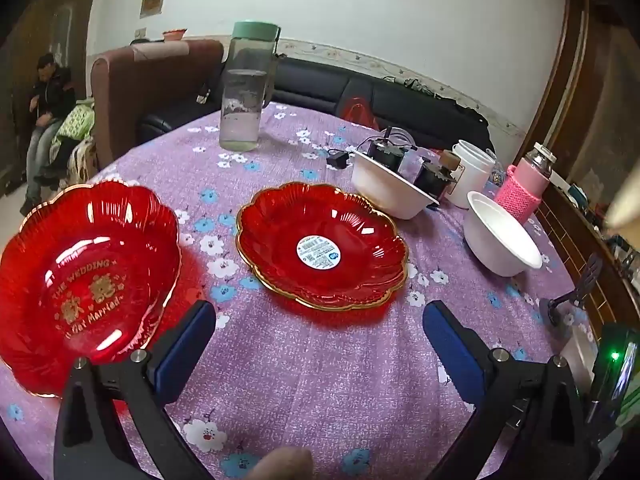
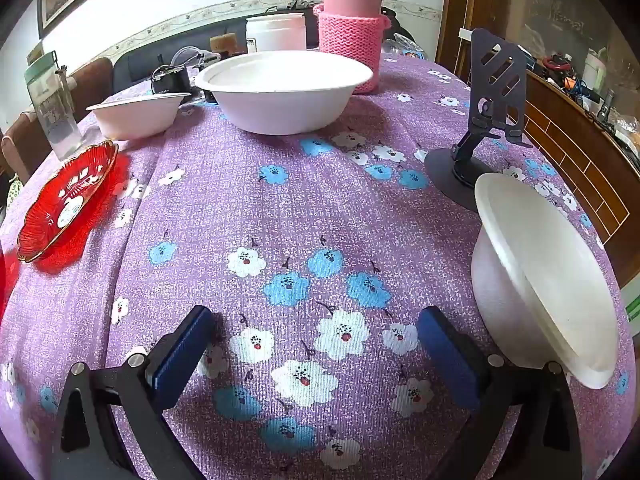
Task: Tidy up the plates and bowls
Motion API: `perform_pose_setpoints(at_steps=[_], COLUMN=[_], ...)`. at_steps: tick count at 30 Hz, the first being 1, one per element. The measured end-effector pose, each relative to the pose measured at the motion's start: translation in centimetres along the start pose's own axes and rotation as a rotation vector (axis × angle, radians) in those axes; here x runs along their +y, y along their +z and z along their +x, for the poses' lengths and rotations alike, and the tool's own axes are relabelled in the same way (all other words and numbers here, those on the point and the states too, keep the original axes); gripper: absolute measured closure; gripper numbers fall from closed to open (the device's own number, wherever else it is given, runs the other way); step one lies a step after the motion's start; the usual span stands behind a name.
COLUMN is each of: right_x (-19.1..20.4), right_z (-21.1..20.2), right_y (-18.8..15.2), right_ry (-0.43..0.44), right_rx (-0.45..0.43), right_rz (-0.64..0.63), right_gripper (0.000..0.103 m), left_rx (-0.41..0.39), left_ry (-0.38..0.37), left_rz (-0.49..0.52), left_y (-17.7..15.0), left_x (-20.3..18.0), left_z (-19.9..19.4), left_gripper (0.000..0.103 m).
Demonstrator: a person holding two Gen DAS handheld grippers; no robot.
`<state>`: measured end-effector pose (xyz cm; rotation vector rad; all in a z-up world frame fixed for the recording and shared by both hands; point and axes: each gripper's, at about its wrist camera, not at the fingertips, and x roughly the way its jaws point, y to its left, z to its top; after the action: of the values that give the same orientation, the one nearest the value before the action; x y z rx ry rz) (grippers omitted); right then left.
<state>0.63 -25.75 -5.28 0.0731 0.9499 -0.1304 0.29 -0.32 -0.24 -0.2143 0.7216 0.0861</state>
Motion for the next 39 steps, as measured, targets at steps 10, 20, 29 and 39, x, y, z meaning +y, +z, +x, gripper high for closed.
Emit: perform_pose_setpoints(at_steps=[10,20,29,39], right_x=[0.0,0.0,0.0,0.0], right_z=[0.0,0.0,0.0,0.0], right_y=[0.0,0.0,0.0,0.0], right_ry=[0.000,0.000,0.000,0.000], right_rx=[0.000,0.000,0.000,0.000], right_rz=[0.000,0.000,0.000,0.000], right_gripper=[0.001,0.001,0.001,0.001], left_rx=[0.012,-0.004,-0.032,-0.038], left_ry=[-0.047,-0.022,-0.005,0.001], left_rz=[-0.050,-0.019,0.036,0.054], left_y=[-0.2,-0.6,-0.8,-1.0], left_x=[0.4,-0.3,-1.2,-1.3], left_z=[0.4,0.7,0.4,0.1], left_gripper=[0.000,0.000,0.000,0.000])
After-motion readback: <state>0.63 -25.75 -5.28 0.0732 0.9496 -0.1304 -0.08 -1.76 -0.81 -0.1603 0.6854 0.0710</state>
